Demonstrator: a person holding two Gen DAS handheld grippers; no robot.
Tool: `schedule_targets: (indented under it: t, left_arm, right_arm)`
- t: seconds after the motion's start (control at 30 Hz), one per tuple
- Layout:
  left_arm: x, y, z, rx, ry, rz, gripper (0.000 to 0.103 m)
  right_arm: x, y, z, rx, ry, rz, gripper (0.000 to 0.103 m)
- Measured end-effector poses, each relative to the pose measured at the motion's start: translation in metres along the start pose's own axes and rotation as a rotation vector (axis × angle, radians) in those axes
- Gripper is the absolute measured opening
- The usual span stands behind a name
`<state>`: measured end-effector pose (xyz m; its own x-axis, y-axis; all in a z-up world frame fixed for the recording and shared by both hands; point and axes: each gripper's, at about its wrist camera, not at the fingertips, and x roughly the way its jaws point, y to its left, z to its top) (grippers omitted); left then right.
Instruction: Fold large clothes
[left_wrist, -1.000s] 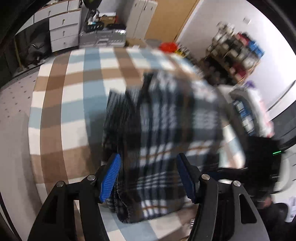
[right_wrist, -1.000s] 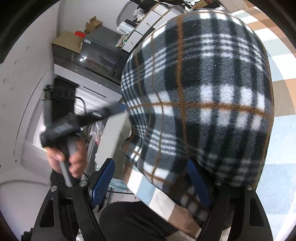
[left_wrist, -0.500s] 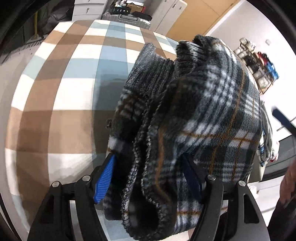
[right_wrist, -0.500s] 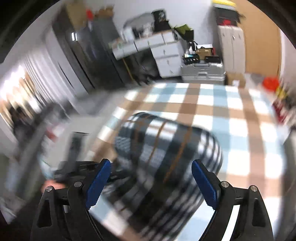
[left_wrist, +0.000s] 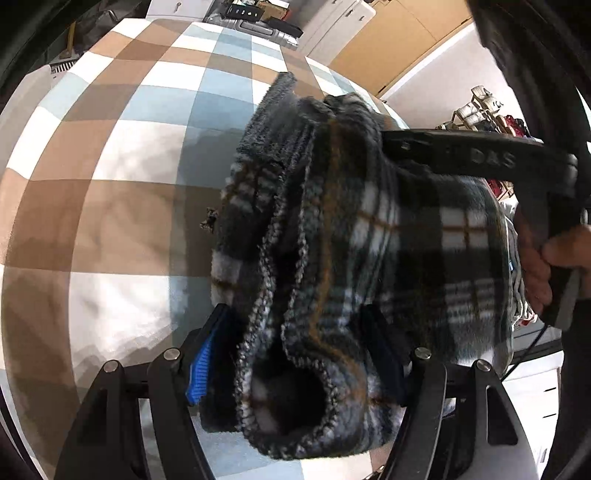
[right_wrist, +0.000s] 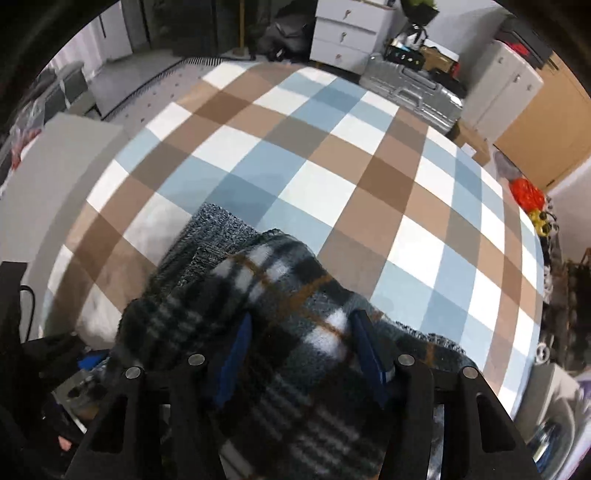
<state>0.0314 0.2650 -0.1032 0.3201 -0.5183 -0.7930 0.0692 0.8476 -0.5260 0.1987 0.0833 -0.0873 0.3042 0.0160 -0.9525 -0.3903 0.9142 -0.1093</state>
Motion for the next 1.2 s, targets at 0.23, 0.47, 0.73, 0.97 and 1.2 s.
schedule_targets:
  t: [0.23, 0.47, 0.73, 0.97, 1.2]
  left_arm:
    - [0.007, -0.014, -0.011, -0.027, 0.049, -0.046, 0.067]
    - [0.030, -0.078, -0.041, 0.096, 0.149, -0.057, 0.068]
    - [-0.031, -0.053, -0.043, 0.020, 0.012, -0.020, 0.068]
    - [-0.085, -0.086, -0.042, 0.135, -0.081, -0.072, 0.068]
    - [-0.063, -0.162, -0.063, 0.382, -0.010, -0.132, 0.068]
  right_arm:
    - [-0.004, -0.009, -0.001, -0.068, 0.068, 0.022, 0.054]
    - [-0.023, -0.033, -0.040, -0.104, 0.060, 0.047, 0.055]
    - [-0.077, -0.064, -0.067, 0.041, -0.212, 0.240, 0.068]
    - [-0.145, -0.125, -0.161, 0.333, -0.498, 0.563, 0.088]
    - [-0.103, -0.138, -0.220, 0.486, -0.364, 0.764, 0.089]
